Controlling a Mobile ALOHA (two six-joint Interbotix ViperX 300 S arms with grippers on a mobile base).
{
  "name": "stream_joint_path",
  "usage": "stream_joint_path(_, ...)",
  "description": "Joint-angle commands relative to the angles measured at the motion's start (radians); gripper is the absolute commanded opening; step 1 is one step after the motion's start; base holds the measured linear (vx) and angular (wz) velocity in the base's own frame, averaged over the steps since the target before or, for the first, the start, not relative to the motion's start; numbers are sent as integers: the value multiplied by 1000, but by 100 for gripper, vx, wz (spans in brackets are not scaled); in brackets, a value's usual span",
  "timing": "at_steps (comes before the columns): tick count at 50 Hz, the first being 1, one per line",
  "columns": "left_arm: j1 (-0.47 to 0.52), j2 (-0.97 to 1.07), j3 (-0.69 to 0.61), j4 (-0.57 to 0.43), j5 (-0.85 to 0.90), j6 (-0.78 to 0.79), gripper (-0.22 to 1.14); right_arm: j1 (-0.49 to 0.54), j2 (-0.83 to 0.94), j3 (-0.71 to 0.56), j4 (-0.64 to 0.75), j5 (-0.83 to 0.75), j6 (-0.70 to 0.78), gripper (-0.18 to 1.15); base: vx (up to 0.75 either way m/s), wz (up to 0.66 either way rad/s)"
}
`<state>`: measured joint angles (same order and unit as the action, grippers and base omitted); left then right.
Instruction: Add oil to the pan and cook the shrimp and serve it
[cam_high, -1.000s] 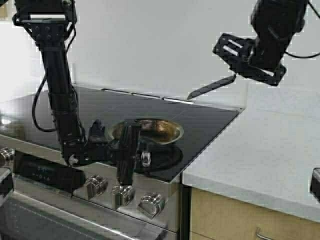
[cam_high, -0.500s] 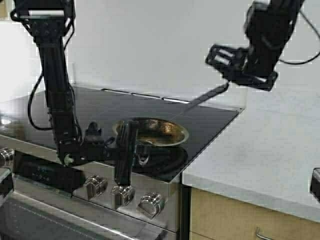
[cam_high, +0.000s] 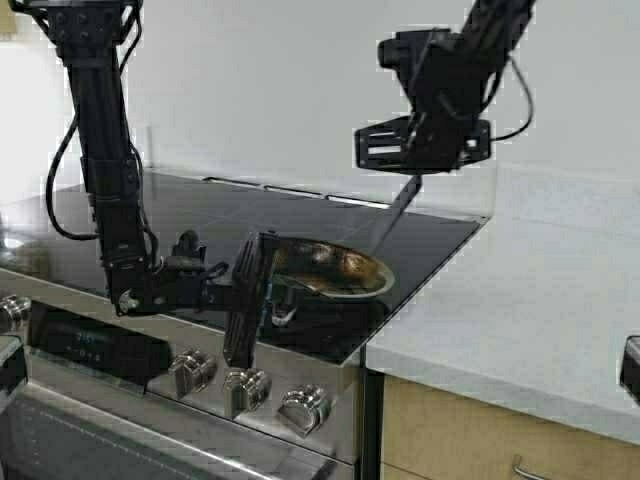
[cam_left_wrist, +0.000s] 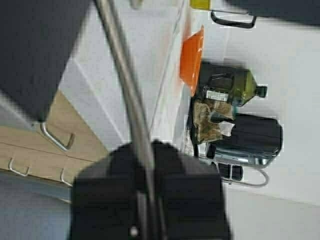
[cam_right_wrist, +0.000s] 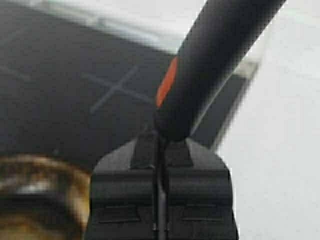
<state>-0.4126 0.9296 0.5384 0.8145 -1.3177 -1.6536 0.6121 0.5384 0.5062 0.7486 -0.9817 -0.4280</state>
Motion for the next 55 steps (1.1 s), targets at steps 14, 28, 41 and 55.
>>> stream_joint_path(14,2,-74,-14,-5,-11,18,3,12,169,-190,-6,-55,-44,8,0,0)
stream_joint_path(28,2,-101,-14,-21,9,17,3,72,176,-158,-11,-55,-84,8,0,0)
stream_joint_path(41,0,-104,-20,-44,18,17,3,127,164,-54,2,-57,-25,8,0,-1)
stream_joint_path(55,0,-107,-14,-78,18,23,3,169,153,25,34,-57,46,8,0,0)
